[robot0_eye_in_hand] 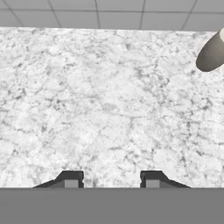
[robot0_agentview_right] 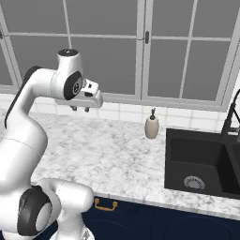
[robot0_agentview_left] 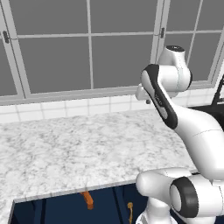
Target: Pick up the knife from the drawer and place it on the cutting board. Then place the meat from the plate to the cutting board.
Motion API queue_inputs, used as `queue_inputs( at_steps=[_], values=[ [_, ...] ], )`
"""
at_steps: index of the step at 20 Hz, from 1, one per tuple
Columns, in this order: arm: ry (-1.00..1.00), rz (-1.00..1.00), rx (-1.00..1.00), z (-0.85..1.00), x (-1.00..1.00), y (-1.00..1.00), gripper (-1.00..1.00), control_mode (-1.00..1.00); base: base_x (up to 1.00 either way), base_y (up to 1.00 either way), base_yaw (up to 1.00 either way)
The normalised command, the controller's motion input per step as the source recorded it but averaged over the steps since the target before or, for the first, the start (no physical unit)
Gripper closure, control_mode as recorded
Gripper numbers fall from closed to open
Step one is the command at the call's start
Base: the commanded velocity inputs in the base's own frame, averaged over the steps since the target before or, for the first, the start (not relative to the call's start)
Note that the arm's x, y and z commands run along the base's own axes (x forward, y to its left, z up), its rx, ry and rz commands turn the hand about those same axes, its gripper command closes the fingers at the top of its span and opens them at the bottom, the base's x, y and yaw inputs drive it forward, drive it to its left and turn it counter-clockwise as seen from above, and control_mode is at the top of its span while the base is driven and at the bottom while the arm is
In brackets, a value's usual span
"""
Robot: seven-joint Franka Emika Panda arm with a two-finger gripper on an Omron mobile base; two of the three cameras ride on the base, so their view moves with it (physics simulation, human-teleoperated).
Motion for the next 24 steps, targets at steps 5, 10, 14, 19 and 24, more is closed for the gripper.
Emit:
queue_inputs(
  at_steps=[5, 10, 14, 19, 24],
  values=[
    [0.01, 0.0, 0.0, -0.2, -0.59, -0.04, -1.0, -1.0, 0.0, 0.0, 0.0],
    [0.09, 0.0, -0.03, -0.6, -0.79, -0.01, -1.0, -1.0, 0.0, 0.0, 0.0],
    [0.09, 0.0, -0.04, -0.53, -0.53, 0.0, -1.0, -1.0, 0.0, 0.0, 0.0],
    [0.08, 0.0, -0.02, -0.51, -0.38, 0.0, -1.0, -1.0, 0.0, 0.0, 0.0],
    [0.05, 0.0, -0.01, -0.19, -0.16, 0.0, -1.0, 1.0, -0.3, 0.0, 0.0]
  ],
)
